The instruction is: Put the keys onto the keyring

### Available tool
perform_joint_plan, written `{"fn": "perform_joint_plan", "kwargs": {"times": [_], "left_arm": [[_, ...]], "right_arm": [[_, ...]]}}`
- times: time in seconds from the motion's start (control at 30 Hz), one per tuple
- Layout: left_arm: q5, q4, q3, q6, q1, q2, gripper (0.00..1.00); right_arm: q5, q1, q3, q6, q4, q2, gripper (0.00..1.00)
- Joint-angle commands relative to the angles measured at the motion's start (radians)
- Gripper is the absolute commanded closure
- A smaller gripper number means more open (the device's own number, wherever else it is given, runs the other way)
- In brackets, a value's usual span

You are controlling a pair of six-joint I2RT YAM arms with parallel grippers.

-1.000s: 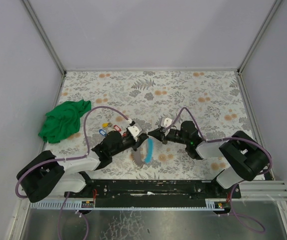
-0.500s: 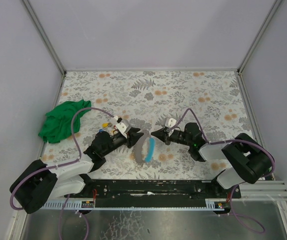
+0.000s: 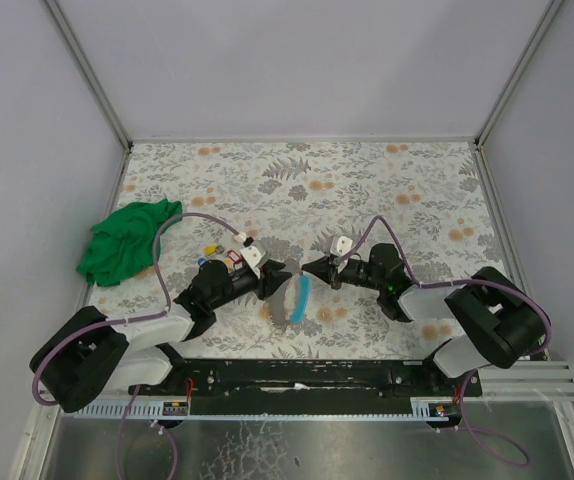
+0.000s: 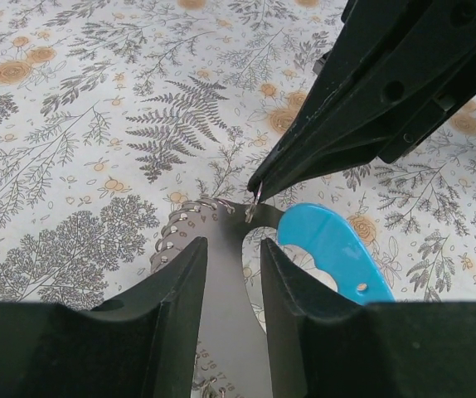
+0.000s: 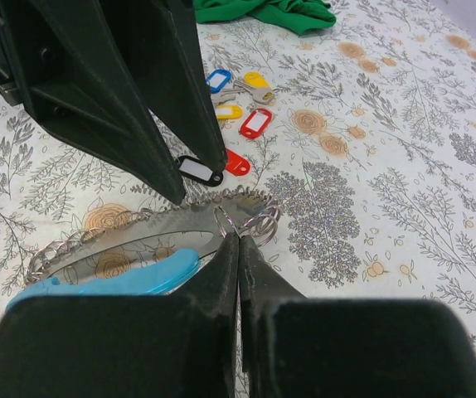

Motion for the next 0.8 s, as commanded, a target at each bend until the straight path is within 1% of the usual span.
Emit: {"fn": "perform_joint_plan", "kwargs": {"times": [0.0,0.1,0.2,0.3,0.4,0.53,0.63,0.77], "left_arm": [[-0.032,0.058,0.030,-0.035,0.006,0.006,0.68],[-0.088,0.002,0.034,-0.111,0.006,-0.016,0.66],[-0.075,-0.079,0.034,-0.180,0.004,-0.054,0.64],[-0.048,-0.119,0.016,-0.253,-0.010,-0.080,0.63],[-0.065,-0.160,0.008,-0.291,-0.042,-0.085,0.62],[-0.119,-0.201,-0.004,-0.372,-0.050,-0.086,0.61],[-0.133,-0.221,-0.010,-0.419,-0.050,-0.083,0.60],[-0.113,-0.267,-0.007,-0.457,-0.052,-0.070,0.60]], "right_arm": [[-0.005,-0.005,0.035,-0.024,-0.013,-0.051,1.00],[0.052,-0.005,0.032,-0.009,-0.088,-0.084,1.00],[0.132,-0.005,0.021,-0.003,-0.164,-0.124,1.00],[0.267,-0.005,0.036,0.011,-0.232,-0.137,1.00],[0.387,-0.005,0.078,0.015,-0.321,-0.108,0.98],[0.536,-0.005,0.114,0.008,-0.382,-0.053,0.94],[0.607,-0.013,0.153,0.002,-0.425,-0.008,0.92],[0.644,-0.029,0.238,0.002,-0.509,0.070,0.82]]}}
